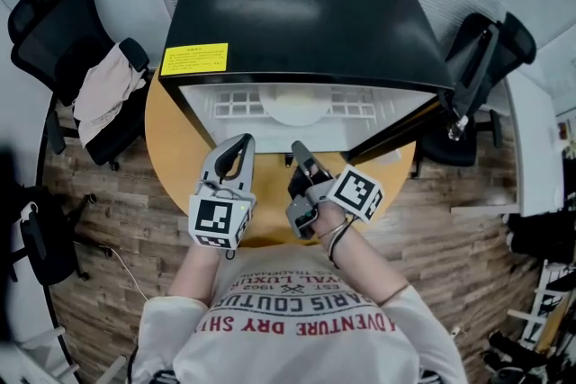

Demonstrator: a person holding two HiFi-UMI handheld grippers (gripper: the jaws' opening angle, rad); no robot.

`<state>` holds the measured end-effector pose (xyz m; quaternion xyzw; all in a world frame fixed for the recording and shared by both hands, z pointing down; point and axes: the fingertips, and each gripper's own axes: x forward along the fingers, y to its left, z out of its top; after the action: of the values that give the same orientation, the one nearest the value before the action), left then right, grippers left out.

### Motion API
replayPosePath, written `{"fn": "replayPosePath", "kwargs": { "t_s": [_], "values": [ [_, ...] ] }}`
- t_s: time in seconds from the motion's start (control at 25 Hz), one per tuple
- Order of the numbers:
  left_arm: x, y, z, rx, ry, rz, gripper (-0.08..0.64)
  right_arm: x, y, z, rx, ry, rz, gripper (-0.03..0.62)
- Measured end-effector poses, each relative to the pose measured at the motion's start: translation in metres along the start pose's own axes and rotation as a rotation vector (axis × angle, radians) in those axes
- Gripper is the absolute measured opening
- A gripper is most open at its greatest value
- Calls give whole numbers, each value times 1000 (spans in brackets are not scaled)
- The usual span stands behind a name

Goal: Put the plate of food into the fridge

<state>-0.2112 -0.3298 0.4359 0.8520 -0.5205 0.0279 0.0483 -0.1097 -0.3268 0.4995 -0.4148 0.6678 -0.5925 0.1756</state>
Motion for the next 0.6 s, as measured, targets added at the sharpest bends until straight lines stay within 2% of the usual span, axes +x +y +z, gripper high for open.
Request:
{"fn": "replayPosePath", "kwargs": {
  "t_s": [0.08,0.2,0.44,0.52,0.6],
  "values": [
    [-2,-5,-6,-7,26,11,26,-9,8,2,-123,5,18,34],
    [-8,-13,-7,-8,45,27,26,-21,24,13,-372,-13,77,34],
    [-14,-17,7,5,29,77,26,-41,55,36,-1039,-130,45,35],
    [-14,-22,10,13,26,84,26,-46,63,37,-1163,-154,51,35],
    [-14,-28,12,25,24,86,26,-49,67,36,-1233,-164,62,35]
  ]
}}
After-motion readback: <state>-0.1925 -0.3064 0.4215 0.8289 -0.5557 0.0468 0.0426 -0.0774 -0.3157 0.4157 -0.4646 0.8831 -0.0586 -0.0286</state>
